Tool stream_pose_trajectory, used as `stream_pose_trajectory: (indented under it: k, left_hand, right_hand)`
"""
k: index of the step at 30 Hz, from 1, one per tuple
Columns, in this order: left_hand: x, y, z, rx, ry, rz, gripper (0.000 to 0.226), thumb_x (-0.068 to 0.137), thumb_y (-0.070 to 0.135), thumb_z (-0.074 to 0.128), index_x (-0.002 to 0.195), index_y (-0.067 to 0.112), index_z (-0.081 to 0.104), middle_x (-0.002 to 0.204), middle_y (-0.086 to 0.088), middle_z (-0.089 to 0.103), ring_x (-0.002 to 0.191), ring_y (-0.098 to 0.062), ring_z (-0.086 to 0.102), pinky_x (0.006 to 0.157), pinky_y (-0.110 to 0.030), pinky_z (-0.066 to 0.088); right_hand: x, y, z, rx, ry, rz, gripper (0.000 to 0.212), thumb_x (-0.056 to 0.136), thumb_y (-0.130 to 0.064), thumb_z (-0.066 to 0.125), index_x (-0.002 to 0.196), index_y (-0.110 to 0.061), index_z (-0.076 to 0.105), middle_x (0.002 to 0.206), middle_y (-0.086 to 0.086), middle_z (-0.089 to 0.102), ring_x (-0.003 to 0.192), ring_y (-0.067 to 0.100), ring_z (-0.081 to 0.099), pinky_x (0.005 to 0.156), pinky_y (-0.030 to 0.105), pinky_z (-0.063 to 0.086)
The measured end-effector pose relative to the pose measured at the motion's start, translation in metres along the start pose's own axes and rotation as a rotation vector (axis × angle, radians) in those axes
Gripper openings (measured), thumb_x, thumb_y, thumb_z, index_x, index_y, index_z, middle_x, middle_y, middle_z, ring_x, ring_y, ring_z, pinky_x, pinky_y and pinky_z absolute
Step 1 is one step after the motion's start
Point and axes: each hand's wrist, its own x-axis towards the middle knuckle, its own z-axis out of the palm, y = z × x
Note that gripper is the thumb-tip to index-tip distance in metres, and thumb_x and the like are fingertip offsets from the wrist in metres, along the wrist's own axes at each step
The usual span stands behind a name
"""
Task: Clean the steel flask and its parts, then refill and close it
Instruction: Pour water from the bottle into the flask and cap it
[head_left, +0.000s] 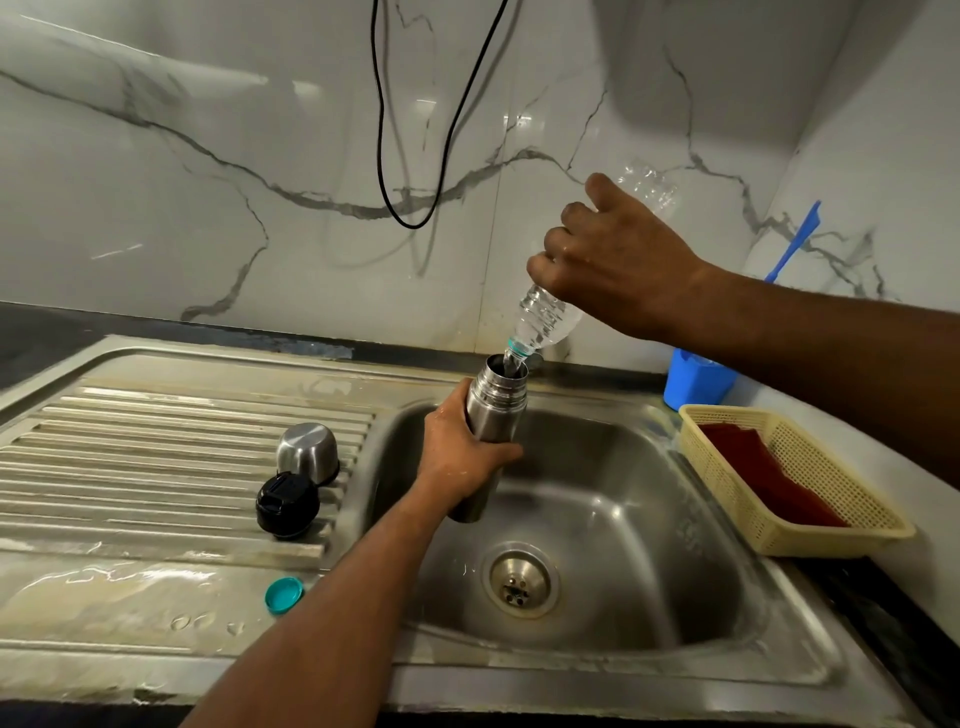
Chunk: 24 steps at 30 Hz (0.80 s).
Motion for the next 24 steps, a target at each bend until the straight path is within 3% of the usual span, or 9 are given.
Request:
stream_pose_trajectory:
  k: [5, 11, 24]
  left_hand:
    - [0.0000, 0.0011, 0.0004, 0.004, 0.005, -0.003, 0.073, 0.064, 0.015, 0.098, 0.117, 0.036, 0.052, 0.098, 0.024, 0.058, 0.088, 0.007, 0.057, 0.072, -0.006, 0.038]
    - [0.0009, 0.0006, 0.0009, -0.002, 0.021, -0.012, 0.075, 0.064, 0.015, 0.098, 0.125, 0.031, 0.056, 0.110, 0.013, 0.064, 0.100, -0.009, 0.061, 0.075, -0.008, 0.039]
    - [-0.0007, 0.0029, 0.0002, -0.007, 0.044, -0.005, 0.076, 0.066, 0.014, 0.097, 0.121, 0.035, 0.050, 0.111, 0.014, 0.060, 0.102, -0.009, 0.059, 0.080, -0.012, 0.041]
  right_hand:
    - [-0.0018, 0.0010, 0.0006, 0.052, -0.018, 0.027, 0.010, 0.094, -0.006, 0.056, 0.088, -0.013, 0.056, 0.071, 0.004, 0.060, 0.064, 0.025, 0.051, 0.091, 0.044, 0.044]
    - [-0.0017, -0.0010, -0.0006, 0.077, -0.058, 0.007, 0.011, 0.096, -0.005, 0.053, 0.090, -0.012, 0.058, 0.073, 0.004, 0.064, 0.069, 0.025, 0.061, 0.093, 0.044, 0.044]
    - [-0.0016, 0.0038, -0.0042, 0.056, -0.082, 0.007, 0.021, 0.095, -0.002, 0.049, 0.078, -0.013, 0.052, 0.066, 0.003, 0.060, 0.062, 0.025, 0.056, 0.092, 0.045, 0.044]
